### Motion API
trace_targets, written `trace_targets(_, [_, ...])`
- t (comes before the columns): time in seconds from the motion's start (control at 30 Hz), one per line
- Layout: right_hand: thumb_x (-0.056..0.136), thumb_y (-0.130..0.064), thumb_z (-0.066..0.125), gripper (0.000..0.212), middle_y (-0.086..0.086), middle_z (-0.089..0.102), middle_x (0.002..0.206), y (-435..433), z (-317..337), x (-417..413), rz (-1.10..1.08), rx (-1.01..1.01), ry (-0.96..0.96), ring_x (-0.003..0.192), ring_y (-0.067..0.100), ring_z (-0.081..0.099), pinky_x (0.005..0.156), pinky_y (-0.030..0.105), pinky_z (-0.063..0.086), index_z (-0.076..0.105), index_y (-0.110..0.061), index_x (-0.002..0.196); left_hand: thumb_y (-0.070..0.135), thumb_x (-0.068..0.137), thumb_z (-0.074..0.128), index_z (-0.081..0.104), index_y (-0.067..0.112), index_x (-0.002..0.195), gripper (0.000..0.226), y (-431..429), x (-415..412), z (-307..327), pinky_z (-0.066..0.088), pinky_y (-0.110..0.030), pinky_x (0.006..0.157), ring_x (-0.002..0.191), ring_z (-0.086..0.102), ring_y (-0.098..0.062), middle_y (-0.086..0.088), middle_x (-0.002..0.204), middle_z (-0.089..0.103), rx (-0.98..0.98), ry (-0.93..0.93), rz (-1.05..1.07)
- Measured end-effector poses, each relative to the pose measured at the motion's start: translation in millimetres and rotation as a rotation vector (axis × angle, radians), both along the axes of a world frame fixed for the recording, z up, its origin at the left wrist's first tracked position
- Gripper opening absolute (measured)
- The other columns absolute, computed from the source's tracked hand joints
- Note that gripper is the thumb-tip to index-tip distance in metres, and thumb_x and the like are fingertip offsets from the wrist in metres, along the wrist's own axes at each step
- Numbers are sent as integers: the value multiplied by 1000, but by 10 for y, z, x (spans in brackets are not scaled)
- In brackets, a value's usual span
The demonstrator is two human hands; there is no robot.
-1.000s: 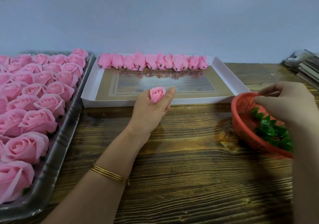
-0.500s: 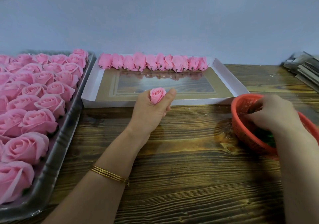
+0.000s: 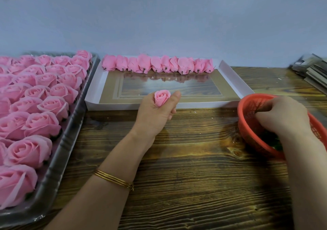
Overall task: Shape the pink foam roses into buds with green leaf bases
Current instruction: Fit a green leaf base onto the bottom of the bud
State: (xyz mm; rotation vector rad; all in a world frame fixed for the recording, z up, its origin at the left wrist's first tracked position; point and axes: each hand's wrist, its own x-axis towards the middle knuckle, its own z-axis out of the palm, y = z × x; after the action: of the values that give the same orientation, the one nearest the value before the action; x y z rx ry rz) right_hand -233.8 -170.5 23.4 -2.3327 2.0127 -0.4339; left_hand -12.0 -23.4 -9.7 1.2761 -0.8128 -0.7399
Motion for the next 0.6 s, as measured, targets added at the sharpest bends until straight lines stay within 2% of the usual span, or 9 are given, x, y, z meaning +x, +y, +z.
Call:
trace_targets(0.17, [76, -11, 58, 10, 18, 59, 69, 21, 25, 0, -10, -74, -141, 74, 38, 55, 68, 37, 44, 65, -3, 75, 31, 92, 64, 56, 18, 66, 31, 7, 4, 26, 42, -16, 52, 51, 48, -6, 5, 57, 56, 4, 40, -10])
trace_targets(0.27, [79, -12, 58, 9, 18, 58, 76, 68, 82, 41, 14, -186, -241, 81, 40, 53, 72, 37, 39, 64, -6, 77, 31, 93, 63, 57, 17, 65, 32, 12, 9, 43, 43, -16, 51, 51, 49, -6, 4, 57, 56, 2, 59, -32])
trace_targets(0.37, [81, -14, 59, 6, 14, 64, 80, 155, 165, 117, 105, -265, -367, 87, 39, 59, 75, 36, 41, 64, -11, 80, 31, 93, 64, 60, 21, 63, 32, 17, 15, 54, 45, -17, 51, 52, 51, -7, 3, 59, 58, 5, 99, -43])
trace_targets(0.5, [80, -15, 62, 4, -1, 63, 76, 321, 240, 278, 237, -290, -503, 81, 24, 61, 74, 28, 38, 63, -19, 81, 32, 93, 63, 64, 29, 54, 39, 29, 13, 68, 46, -18, 53, 54, 54, -6, 4, 61, 60, 7, 142, -55])
trace_targets(0.6, [79, -19, 66, 10, -12, 65, 80, 439, 238, 407, 318, -240, -595, 78, 9, 64, 72, 26, 46, 63, -21, 88, 32, 94, 63, 65, 30, 52, 42, 29, 9, 72, 47, -19, 56, 56, 55, -5, 4, 61, 61, 9, 144, -48])
